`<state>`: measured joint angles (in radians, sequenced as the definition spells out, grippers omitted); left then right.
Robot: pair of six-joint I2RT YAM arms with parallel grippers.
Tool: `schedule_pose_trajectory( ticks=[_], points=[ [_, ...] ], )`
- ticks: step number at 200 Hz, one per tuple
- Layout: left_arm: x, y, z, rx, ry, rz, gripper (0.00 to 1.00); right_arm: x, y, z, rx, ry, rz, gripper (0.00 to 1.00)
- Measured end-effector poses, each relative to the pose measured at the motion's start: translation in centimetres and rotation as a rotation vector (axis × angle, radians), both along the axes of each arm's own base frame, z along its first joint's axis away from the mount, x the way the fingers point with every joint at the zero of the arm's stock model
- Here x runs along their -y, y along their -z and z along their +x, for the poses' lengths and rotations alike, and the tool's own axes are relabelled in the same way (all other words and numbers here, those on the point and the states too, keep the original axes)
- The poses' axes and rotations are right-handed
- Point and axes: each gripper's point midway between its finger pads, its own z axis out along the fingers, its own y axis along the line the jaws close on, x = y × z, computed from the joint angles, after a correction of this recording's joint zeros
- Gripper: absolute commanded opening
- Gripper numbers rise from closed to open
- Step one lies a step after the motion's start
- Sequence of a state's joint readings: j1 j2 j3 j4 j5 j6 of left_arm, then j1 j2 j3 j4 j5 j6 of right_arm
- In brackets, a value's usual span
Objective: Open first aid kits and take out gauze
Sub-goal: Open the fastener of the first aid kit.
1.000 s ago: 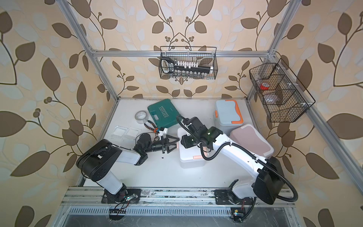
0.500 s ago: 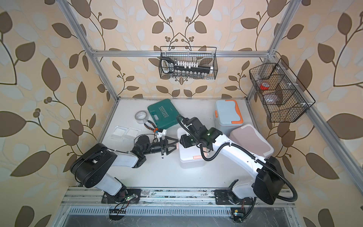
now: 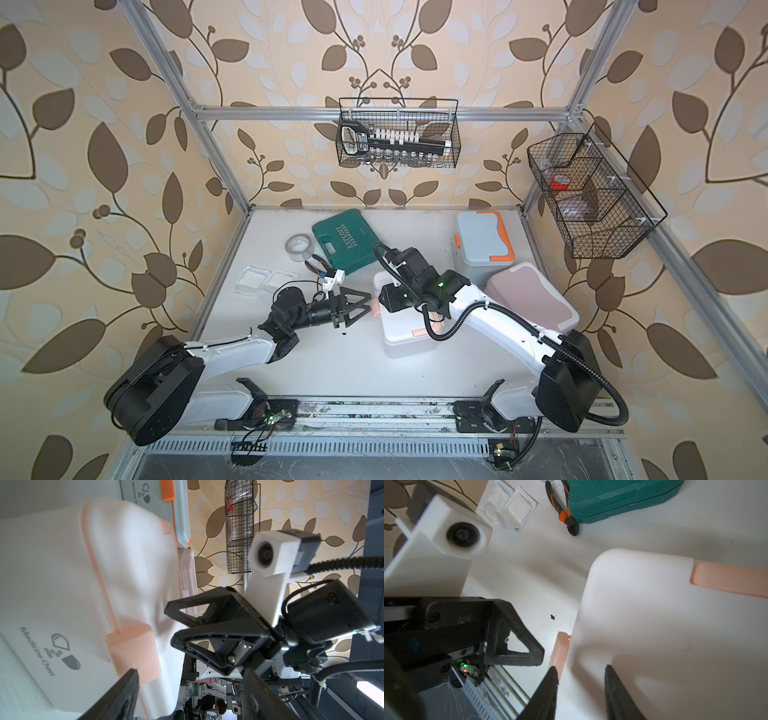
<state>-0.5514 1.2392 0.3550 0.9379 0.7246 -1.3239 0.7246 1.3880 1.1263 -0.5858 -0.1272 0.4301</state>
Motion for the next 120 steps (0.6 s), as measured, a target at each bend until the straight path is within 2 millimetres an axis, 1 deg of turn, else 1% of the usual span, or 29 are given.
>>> schedule_pose_trajectory(
  ticks=[14, 33, 51, 70, 92, 103, 120],
  points=[
    [-0.3, -0.3, -0.3, 0.011, -0.009, 0.022, 0.84, 0.2, -0.2, -0.2, -0.012, 0.002, -0.009, 0.46],
    [-1.0, -0.1, -0.4, -0.008, -0.041, 0.094, 0.86, 0.7, -0.6, -0.7, -0.032, 0.008, -0.026, 0.53],
    [-1.7, -0.3, -0.3, -0.018, -0.071, 0.186, 0.87, 1.4, -0.9, -1.4, -0.042, 0.015, -0.039, 0.64],
    [-2.6, -1.4, -0.2, -0.011, -0.108, 0.284, 0.87, 2.3, -2.2, -1.8, -0.016, 0.032, -0.035, 0.77],
    [-3.1, -2.3, -0.6, -0.007, -0.121, 0.395, 0.88, 3.4, -3.7, -1.7, 0.031, 0.056, -0.029, 0.87],
    [-3.0, -2.3, -1.1, -0.005, -0.111, 0.456, 0.88, 4.0, -4.0, -1.5, 0.045, 0.075, -0.032, 0.90],
    [-2.3, -1.7, -2.3, -0.011, -0.066, 0.557, 0.89, 4.9, -3.9, -0.8, 0.052, 0.102, -0.043, 0.91]
  ],
)
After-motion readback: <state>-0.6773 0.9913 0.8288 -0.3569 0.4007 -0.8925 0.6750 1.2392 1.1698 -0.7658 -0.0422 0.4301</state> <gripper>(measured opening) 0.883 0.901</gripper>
